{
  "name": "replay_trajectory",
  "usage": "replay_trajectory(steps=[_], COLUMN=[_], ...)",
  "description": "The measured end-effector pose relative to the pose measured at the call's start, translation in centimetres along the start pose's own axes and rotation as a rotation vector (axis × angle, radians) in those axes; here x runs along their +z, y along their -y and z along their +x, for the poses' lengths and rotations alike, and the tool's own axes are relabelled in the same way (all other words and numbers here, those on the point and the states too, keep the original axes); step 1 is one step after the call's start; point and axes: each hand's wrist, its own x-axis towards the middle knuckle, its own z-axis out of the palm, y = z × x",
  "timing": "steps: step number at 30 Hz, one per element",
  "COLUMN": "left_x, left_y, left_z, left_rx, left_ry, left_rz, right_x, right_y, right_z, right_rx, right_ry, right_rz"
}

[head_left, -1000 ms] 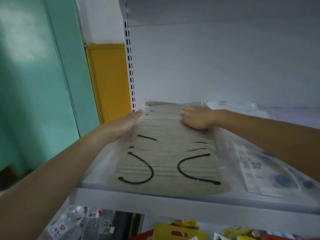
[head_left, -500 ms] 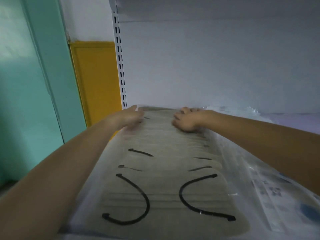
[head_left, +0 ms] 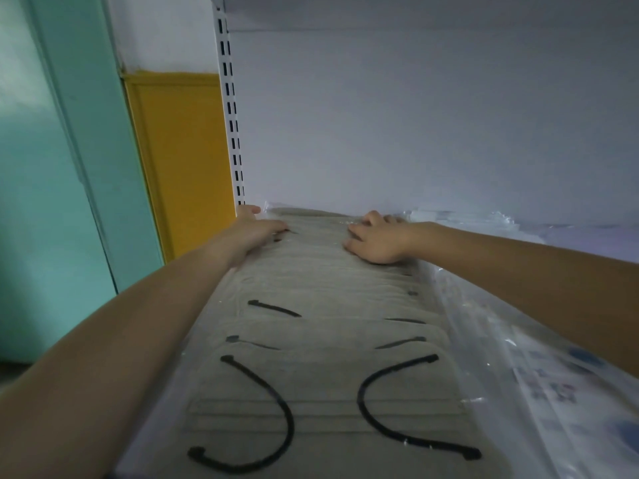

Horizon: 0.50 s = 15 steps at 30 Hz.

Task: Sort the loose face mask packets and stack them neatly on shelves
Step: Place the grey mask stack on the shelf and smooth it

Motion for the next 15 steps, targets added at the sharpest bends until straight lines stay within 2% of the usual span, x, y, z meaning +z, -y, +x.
replay_trajectory(steps=[8, 15], left_x=[0.1, -0.4], left_y=[-0.2, 0.0], left_z=[-0.1, 0.0], left_rx=[0.018, 0.094], left_ry=[0.026, 0.076], left_rz=[-0.092, -0.055], right_x=[0.1, -0.9], right_y=[0.1, 0.1], right_z=[-0.2, -0.6], right_rx=[0.001, -0.005], right_ry=[-0.015, -0.03], right_rz=[0.02, 0.11])
